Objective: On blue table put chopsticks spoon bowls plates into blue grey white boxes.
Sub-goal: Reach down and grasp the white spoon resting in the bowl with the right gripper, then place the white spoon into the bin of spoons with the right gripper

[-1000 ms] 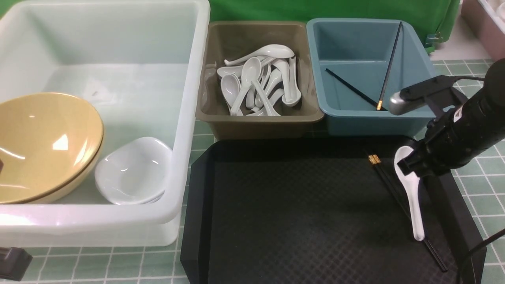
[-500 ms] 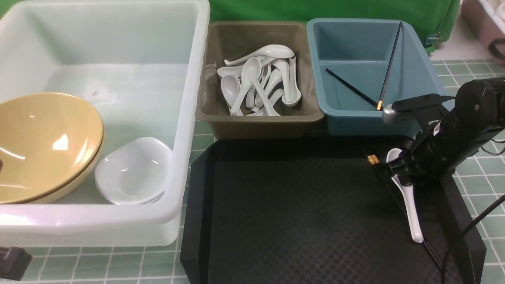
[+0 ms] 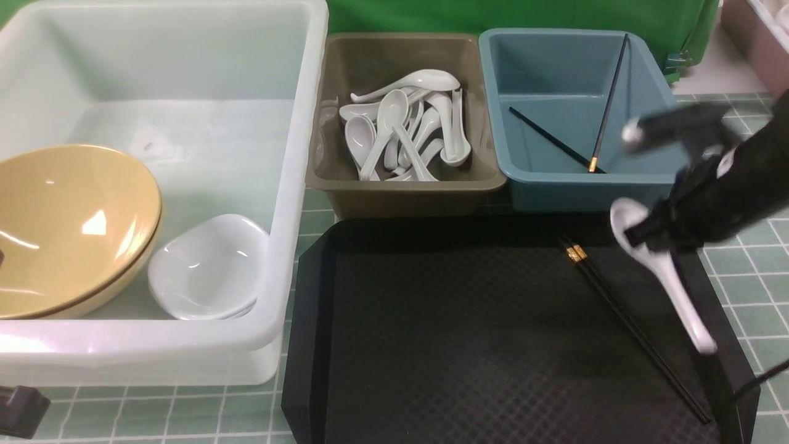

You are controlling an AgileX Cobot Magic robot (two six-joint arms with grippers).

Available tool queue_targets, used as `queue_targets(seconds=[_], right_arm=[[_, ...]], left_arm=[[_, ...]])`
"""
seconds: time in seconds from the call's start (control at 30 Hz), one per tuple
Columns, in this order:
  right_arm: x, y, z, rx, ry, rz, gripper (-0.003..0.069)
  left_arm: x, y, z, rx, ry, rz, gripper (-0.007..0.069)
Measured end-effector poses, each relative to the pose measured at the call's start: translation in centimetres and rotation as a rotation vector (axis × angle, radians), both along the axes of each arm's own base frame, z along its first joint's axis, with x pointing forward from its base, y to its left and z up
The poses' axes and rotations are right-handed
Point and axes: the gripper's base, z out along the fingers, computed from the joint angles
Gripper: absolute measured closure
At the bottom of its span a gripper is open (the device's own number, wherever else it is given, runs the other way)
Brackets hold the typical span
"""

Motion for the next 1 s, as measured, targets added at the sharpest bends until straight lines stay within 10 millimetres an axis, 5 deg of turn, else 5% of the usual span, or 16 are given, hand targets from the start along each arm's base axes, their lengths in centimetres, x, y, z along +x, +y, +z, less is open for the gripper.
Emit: queue_targets(seconds=[0.07,0.23,0.43,0.57,0.67,0.9,1.0], right_arm=[[0.4,1.6,4.0,0.124,-0.164,0.001,0.0561],[2.5,8.0,9.4,0.277,-0.669,0.118,0.0561],[7.8,13.3,8.8,0.208,-1.098,0.142,0.0550],[11.0,15.5,5.4,0.181,-1.017,0.180,0.0459],[12.2,16.6,2.1,0.148,-0.837,0.262,0.0315],[10.4,15.6,-0.2,0.107,-0.412,0.421,0.0211],[8.3,12.7,0.3,0.036,-0.114,0.411,0.0217]], left_arm=[[0.0,0.0,0.0,0.000,0.000,0.000,0.0623],[0.0,0.0,0.0,0.000,0.000,0.000,0.0623],[0.0,0.0,0.0,0.000,-0.001,0.001,0.0623],[0.0,0.0,0.0,0.000,-0.001,0.001,0.0623],[0.0,0.0,0.0,0.002,-0.001,0.001,0.0623],[0.0,0.0,0.0,0.012,-0.004,0.003,0.0623],[0.0,0.0,0.1,0.009,-0.007,0.005,0.0623]])
